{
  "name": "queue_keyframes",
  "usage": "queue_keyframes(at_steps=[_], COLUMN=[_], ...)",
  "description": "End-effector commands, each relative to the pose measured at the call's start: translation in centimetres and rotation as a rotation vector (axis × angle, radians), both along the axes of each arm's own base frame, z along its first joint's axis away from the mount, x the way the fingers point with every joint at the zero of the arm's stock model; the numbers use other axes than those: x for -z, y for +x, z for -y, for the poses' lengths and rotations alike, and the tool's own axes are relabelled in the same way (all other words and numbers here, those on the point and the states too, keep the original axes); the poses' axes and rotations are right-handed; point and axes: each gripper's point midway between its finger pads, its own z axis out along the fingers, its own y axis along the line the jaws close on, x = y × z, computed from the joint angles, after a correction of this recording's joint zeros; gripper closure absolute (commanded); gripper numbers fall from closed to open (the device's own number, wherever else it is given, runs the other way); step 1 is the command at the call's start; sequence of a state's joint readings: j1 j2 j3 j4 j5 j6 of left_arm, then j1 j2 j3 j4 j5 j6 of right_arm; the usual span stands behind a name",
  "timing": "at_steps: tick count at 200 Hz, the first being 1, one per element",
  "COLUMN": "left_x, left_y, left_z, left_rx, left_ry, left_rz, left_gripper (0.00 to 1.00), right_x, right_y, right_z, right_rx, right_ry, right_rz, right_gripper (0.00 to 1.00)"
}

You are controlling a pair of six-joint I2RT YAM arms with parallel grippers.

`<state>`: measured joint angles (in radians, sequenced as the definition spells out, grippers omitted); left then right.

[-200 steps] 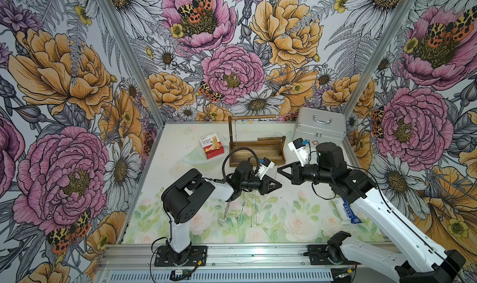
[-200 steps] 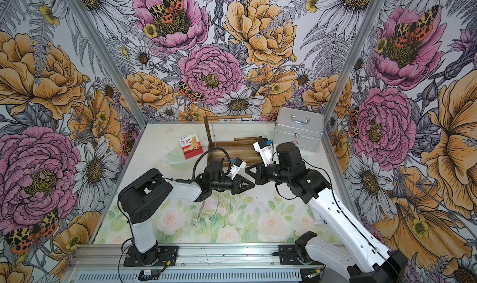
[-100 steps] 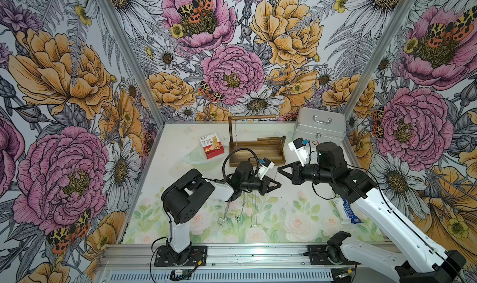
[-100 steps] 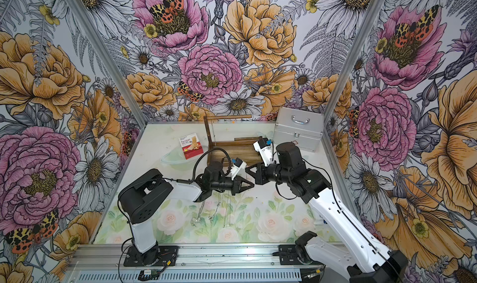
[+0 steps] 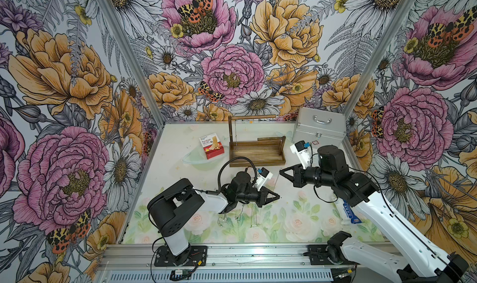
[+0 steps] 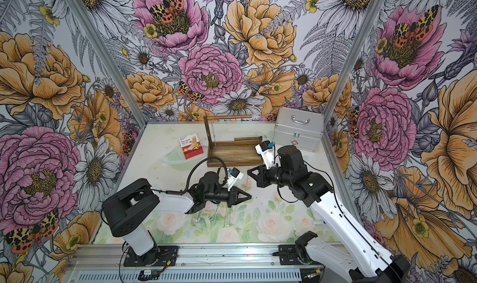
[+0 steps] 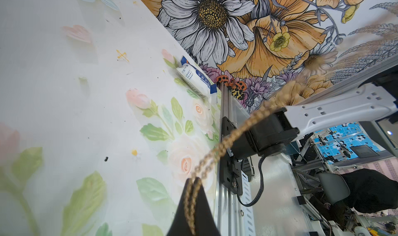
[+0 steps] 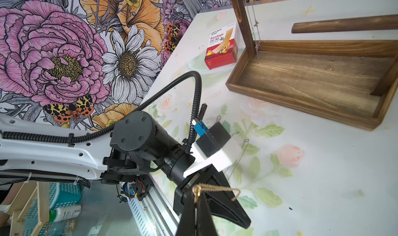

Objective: Take the necklace off the jewelry display stand
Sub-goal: Place the necklace at the center of the board.

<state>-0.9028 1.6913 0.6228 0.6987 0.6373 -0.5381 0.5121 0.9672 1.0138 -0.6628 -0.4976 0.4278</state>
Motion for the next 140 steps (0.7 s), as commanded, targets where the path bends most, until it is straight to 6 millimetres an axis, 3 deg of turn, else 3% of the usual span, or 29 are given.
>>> queue_keyframes(at_steps=[1, 55, 140], left_x=[0.4, 2.4, 7.2], left_y=[-0.8, -4.7, -8.4], left_z=[-0.3, -0.3, -1.6], left_rx=[-0.055, -0.066, -0.166], left_ry=[0.041, 0.181, 0.347], left_rz=[-0.022, -0.079, -0.209], left_gripper=[1.00, 1.00, 1.00], right_x=[1.0, 3.8, 8.8], right_y=[-0.3, -0.6, -1.3], right_z=[0.3, 0.5, 0.8], right_rx=[0.014, 0.032, 0.054], right_ry=[-0.015, -0.038, -0.101], right_rz=[-0.022, -0.100, -0.235], right_gripper=[1.00, 1.00, 1.00])
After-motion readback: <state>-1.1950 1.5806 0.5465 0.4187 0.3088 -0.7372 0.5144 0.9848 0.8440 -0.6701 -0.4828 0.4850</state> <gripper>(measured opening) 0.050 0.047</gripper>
